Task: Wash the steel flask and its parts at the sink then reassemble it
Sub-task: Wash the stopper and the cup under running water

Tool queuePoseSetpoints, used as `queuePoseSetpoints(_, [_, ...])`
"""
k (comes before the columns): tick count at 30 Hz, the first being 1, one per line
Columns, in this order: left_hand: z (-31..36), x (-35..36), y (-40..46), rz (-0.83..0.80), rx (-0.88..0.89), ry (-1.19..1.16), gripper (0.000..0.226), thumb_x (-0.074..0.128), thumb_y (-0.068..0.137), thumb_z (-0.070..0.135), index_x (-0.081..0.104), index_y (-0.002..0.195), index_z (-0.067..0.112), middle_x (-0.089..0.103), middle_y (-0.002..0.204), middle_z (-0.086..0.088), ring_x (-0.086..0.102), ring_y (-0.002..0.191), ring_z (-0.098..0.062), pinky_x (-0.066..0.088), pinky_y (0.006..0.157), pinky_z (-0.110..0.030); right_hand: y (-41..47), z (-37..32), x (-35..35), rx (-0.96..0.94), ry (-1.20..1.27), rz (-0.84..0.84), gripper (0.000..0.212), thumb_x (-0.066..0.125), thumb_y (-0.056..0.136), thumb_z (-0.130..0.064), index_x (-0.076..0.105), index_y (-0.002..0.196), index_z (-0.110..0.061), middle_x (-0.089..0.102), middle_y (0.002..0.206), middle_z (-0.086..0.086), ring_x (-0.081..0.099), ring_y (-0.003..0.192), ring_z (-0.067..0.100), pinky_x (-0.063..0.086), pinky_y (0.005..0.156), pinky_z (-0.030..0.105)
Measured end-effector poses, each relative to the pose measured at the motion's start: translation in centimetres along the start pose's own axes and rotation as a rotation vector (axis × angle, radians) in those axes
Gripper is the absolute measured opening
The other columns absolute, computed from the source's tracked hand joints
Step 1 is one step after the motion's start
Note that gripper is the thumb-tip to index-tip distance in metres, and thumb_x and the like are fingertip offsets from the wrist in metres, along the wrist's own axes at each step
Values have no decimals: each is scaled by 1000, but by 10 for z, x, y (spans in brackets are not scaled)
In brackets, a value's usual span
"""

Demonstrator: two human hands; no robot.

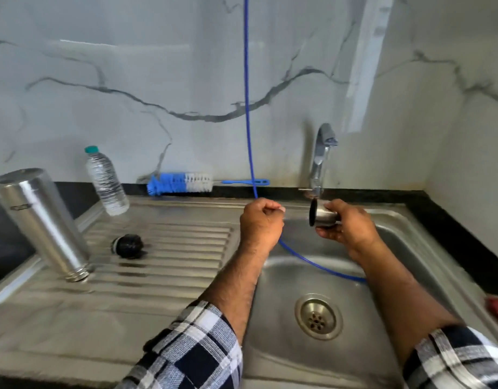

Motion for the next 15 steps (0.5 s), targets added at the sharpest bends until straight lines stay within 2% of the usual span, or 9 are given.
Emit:
queuePoseSetpoints(2, [-4, 18, 3, -36, 5, -17, 20, 75, 89, 13, 70, 72, 23, 73, 72, -2, 68, 59, -19, 55, 62, -31, 7, 3, 5, -23, -34, -28, 10, 64, 102, -17, 71, 97, -14, 70, 96, 17, 70, 84, 34, 63, 77, 46])
queuePoseSetpoints(3, [-7, 27, 6, -56, 21, -14, 18, 76, 90, 14, 70, 75, 22, 74, 78, -7, 68, 62, -19, 54, 63, -29, 11, 4, 8, -40, -51, -48, 10, 64, 102, -18, 72, 97, -16, 70, 97, 17, 70, 83, 34, 63, 76, 45])
queuePoseSetpoints(4, [-7, 33, 7, -70, 48, -10, 15, 77, 91, 19, 71, 78, 22, 76, 83, -10, 70, 67, -21, 55, 64, -30, 14, 4, 12, -56, -59, -69, 11, 64, 102, -20, 74, 98, -17, 71, 96, 17, 70, 80, 32, 62, 75, 44])
queuePoseSetpoints(6, [-10, 45, 10, -109, 110, 24, 8, 77, 87, 33, 74, 84, 26, 78, 87, -3, 74, 79, -21, 61, 72, -36, 19, 3, 17, -86, -63, -95, 13, 65, 103, -24, 75, 102, -17, 73, 91, 16, 71, 73, 28, 60, 69, 39])
queuePoseSetpoints(8, [-14, 53, 10, -159, 156, 43, 12, 73, 86, 40, 75, 93, 30, 78, 90, 5, 74, 85, -14, 63, 79, -41, 21, 1, 18, -116, -83, -105, 17, 64, 104, -29, 76, 108, -17, 75, 86, 11, 70, 67, 23, 57, 62, 35])
queuePoseSetpoints(10, [-18, 56, 11, -201, 166, 25, 22, 74, 87, 40, 74, 107, 31, 78, 104, 5, 74, 91, -12, 64, 86, -43, 24, 1, 16, -127, -84, -93, 21, 63, 104, -33, 76, 109, -18, 75, 81, 7, 68, 63, 20, 55, 59, 33])
queuePoseSetpoints(13, [-21, 57, 9, -293, 117, -45, 42, 80, 93, 23, 64, 132, 29, 70, 126, 2, 73, 102, -13, 63, 91, -42, 29, 3, 13, -123, -90, -76, 26, 60, 104, -37, 75, 106, -16, 72, 74, 6, 64, 59, 20, 50, 56, 32])
queuePoseSetpoints(15, [-19, 59, 5, -373, 87, -111, 53, 75, 97, 10, 57, 144, 27, 71, 122, 2, 72, 99, -6, 63, 83, -33, 28, 2, 16, -135, -108, -74, 28, 60, 104, -40, 75, 99, -16, 68, 71, 7, 61, 56, 20, 47, 54, 32])
Point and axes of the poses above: each hand's wrist, its own y-axis towards the middle knuckle, its own x-axis out of the palm, z = x × y, the point moved 8 cm from there along y, towards the middle knuckle
